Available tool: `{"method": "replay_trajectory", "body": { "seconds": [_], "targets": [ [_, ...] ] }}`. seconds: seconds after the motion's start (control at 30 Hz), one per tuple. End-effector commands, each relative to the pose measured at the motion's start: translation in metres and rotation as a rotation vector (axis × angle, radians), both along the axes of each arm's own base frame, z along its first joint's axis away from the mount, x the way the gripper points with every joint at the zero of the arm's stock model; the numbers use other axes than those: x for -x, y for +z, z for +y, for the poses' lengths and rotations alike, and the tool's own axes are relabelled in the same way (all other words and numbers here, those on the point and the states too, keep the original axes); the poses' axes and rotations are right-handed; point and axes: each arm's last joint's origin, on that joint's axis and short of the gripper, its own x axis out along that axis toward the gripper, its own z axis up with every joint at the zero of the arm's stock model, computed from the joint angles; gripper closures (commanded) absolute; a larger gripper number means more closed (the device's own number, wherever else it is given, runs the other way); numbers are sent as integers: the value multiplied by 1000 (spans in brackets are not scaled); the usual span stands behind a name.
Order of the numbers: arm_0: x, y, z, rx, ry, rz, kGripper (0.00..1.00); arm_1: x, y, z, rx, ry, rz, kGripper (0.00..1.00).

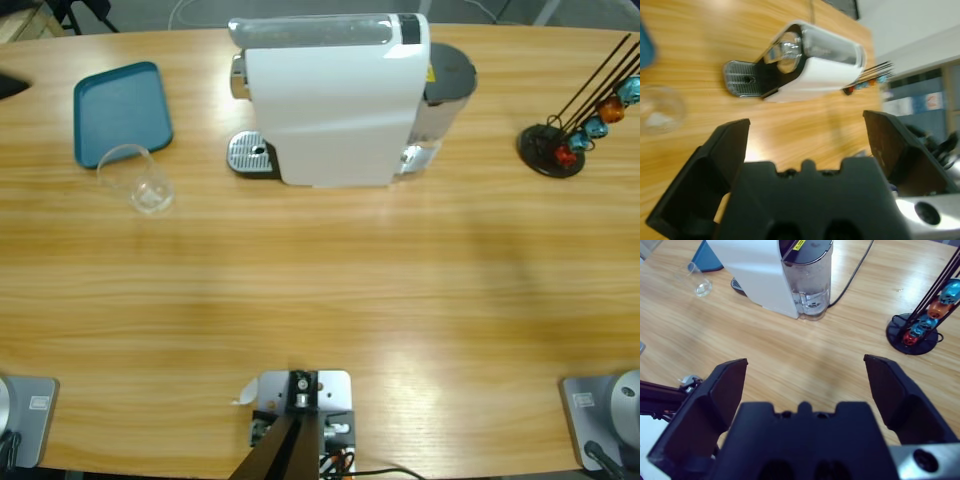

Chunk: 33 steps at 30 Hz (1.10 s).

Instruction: Pour coffee

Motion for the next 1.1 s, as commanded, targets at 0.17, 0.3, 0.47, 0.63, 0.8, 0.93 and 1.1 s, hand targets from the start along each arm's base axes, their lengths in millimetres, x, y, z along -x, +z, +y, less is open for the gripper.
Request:
{"method": "replay_trajectory", "body": {
  "seconds": [0.17,0.3,0.47,0.63,0.8,0.93,1.1],
  "targets": [
    [-108,-55,-63,70,44,226,46,-1,-10,1,20,32,39,0],
    [-124,-64,-76,115,22,245,48,-1,-10,1,19,34,39,0],
    [-134,-73,-86,148,-27,257,165,-2,-10,1,22,27,34,0],
    [-143,-72,-93,200,-42,216,253,-2,-10,1,23,26,35,0],
    [-143,-80,-99,198,-49,229,398,-2,-10,1,22,26,33,0],
    [-142,-86,-106,195,-56,253,409,-2,-10,1,22,26,33,0],
    [-140,-93,-106,184,-60,271,409,-2,-10,1,23,25,33,0]
  ]
}}
